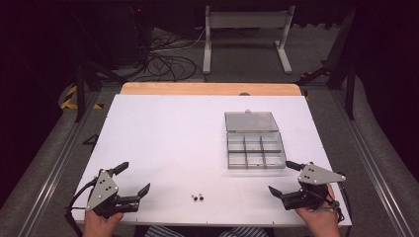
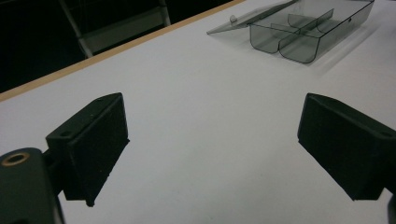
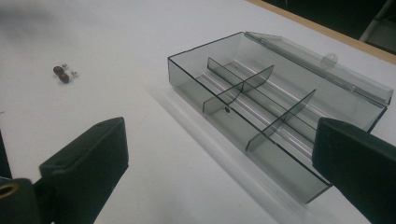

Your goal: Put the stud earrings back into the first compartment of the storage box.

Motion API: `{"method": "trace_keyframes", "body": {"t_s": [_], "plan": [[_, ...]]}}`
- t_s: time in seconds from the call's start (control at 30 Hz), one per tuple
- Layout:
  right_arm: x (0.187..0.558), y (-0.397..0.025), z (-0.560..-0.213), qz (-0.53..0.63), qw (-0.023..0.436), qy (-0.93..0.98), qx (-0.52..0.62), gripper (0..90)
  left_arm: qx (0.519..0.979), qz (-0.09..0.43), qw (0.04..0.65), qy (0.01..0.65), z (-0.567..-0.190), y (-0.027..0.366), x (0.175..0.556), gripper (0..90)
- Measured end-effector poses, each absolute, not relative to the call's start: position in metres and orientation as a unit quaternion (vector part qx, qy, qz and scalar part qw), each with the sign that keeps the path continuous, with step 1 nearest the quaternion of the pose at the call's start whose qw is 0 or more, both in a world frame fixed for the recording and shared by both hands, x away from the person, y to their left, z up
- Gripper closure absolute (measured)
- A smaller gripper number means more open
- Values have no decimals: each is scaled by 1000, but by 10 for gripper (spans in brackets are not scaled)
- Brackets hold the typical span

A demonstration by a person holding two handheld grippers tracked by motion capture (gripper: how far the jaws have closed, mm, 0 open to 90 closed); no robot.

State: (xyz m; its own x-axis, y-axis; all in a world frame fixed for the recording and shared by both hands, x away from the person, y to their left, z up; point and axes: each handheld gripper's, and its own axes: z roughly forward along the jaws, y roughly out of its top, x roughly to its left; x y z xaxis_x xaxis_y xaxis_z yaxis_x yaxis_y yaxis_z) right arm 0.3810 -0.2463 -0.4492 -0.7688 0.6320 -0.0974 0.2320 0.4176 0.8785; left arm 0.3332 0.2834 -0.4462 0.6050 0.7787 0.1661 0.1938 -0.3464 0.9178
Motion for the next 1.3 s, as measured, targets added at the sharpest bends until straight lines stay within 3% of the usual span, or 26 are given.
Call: {"method": "trace_keyframes", "body": {"t_s": [0.77, 1.3], "plan": [[383, -242, -445, 464, 204, 823, 256, 48, 759, 323, 467, 321, -447, 283, 332, 97], [394, -208, -424, 463, 177, 839, 226, 52, 759, 334, 459, 319, -447, 283, 331, 98]]}}
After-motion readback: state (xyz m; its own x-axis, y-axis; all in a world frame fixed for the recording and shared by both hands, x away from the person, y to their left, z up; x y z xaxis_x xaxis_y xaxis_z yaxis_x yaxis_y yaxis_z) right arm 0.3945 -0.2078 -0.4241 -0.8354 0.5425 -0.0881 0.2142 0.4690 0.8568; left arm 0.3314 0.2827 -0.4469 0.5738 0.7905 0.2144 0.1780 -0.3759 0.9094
